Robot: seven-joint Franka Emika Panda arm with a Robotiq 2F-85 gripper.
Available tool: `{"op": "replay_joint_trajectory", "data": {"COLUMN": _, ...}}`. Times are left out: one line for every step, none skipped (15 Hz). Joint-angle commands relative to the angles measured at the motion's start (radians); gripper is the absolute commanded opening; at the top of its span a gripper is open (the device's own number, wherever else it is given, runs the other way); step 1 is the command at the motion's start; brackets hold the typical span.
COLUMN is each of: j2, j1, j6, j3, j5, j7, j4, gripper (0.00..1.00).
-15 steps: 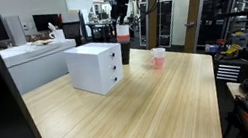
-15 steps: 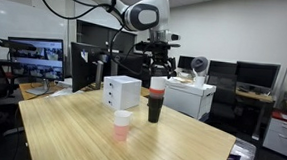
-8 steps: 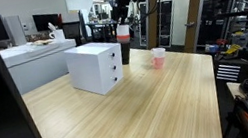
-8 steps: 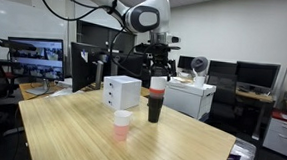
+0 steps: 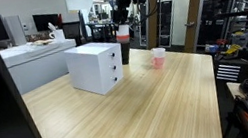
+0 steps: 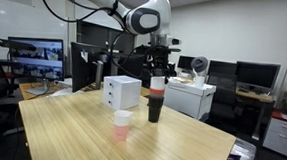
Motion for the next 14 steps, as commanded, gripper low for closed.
{"op": "replay_joint_trajectory", "data": {"j2": -0.009, "j1": -0.011, "j6": -0.022, "j3": 0.009, "j5": -0.001, "j7": 0.004, "j4": 0.002, "gripper": 0.44}}
{"op": "replay_joint_trajectory", "data": {"j2": -0.01, "j1": -0.01, "j6": -0.025, "j3": 0.008, "j5": -0.002, "j7": 0.006, "j4": 0.003, "gripper": 0.41}}
{"op": "replay_joint_trajectory", "data": {"j2": -0.01, "j1": -0.009, "j6": -0.027, "j3": 0.007, "j5": -0.004, "j7": 0.01, "j4": 0.003, "gripper": 0.39}}
{"op": "replay_joint_trajectory", "data": {"j2": -0.011, "j1": -0.008, "j6": -0.03, "j3": 0.006, "j5": -0.006, "j7": 0.01, "j4": 0.003, "gripper": 0.39}}
{"op": "replay_joint_trajectory", "data": {"j2": -0.013, "j1": -0.007, "j6": -0.031, "j3": 0.005, "j5": -0.008, "j7": 0.012, "j4": 0.003, "gripper": 0.39}}
{"op": "replay_joint_trajectory", "data": {"j2": -0.018, "j1": -0.006, "j6": -0.032, "j3": 0.005, "j5": -0.01, "j7": 0.011, "j4": 0.004, "gripper": 0.39}}
{"op": "replay_joint_trajectory", "data": {"j2": -0.022, "j1": -0.007, "j6": -0.034, "j3": 0.007, "j5": -0.008, "j7": 0.006, "j4": 0.005, "gripper": 0.39}}
{"op": "replay_joint_trajectory", "data": {"j2": -0.024, "j1": -0.006, "j6": -0.034, "j3": 0.008, "j5": -0.008, "j7": 0.005, "j4": 0.006, "gripper": 0.39}}
{"op": "replay_joint_trajectory", "data": {"j2": -0.028, "j1": -0.005, "j6": -0.035, "j3": 0.008, "j5": -0.009, "j7": 0.006, "j4": 0.007, "gripper": 0.39}}
{"op": "replay_joint_trajectory", "data": {"j2": -0.03, "j1": -0.004, "j6": -0.036, "j3": 0.009, "j5": -0.009, "j7": 0.005, "j4": 0.009, "gripper": 0.39}}
{"op": "replay_joint_trajectory", "data": {"j2": -0.033, "j1": -0.002, "j6": -0.038, "j3": 0.008, "j5": -0.013, "j7": 0.007, "j4": 0.011, "gripper": 0.39}}
{"op": "replay_joint_trajectory", "data": {"j2": -0.035, "j1": -0.002, "j6": -0.038, "j3": 0.009, "j5": -0.011, "j7": 0.005, "j4": 0.013, "gripper": 0.39}}
{"op": "replay_joint_trajectory", "data": {"j2": -0.037, "j1": -0.001, "j6": -0.036, "j3": 0.01, "j5": -0.011, "j7": 0.003, "j4": 0.015, "gripper": 0.39}}
{"op": "replay_joint_trajectory", "data": {"j2": -0.036, "j1": -0.001, "j6": -0.037, "j3": 0.009, "j5": -0.012, "j7": 0.004, "j4": 0.019, "gripper": 0.39}}
